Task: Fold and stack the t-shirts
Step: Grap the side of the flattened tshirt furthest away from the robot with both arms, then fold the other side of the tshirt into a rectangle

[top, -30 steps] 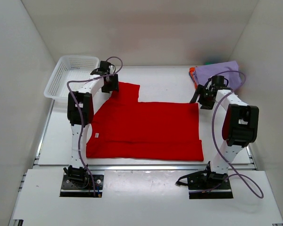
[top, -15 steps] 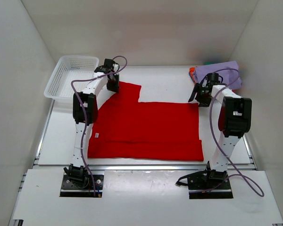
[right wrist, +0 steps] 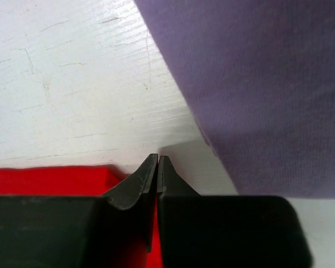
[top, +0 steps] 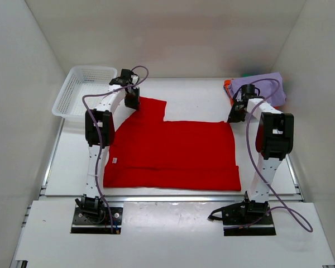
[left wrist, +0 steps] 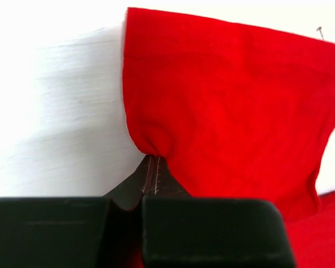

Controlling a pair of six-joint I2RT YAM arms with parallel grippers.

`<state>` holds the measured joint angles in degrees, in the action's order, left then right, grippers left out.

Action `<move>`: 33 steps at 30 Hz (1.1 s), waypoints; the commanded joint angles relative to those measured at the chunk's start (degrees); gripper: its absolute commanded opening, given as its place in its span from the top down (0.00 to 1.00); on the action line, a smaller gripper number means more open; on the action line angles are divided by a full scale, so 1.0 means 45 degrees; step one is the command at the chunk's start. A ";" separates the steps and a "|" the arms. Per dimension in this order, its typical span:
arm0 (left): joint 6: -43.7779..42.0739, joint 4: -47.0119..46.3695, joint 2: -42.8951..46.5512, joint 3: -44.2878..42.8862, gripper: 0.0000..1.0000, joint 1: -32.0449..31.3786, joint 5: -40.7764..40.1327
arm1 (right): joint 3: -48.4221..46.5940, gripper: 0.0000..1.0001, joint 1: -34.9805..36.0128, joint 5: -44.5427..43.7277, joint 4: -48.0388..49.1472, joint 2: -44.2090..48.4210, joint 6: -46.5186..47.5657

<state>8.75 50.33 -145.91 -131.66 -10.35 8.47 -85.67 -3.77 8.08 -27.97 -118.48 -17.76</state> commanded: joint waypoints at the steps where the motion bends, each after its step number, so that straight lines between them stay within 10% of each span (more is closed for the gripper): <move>1: -0.0266 0.0594 0.0877 -0.0626 1.00 0.0210 0.0168 | 0.0110 0.99 -0.0041 -0.0136 0.0392 0.1033 0.0294; 33: 0.0165 -0.2259 1.7653 1.7437 1.00 0.0424 0.0678 | 0.9212 1.00 -0.1486 0.2366 0.0454 1.0837 0.1270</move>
<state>9.08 39.92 -71.68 -55.72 -9.17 12.82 -45.45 -9.54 18.22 -25.41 -72.79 -13.26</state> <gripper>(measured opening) 0.017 0.003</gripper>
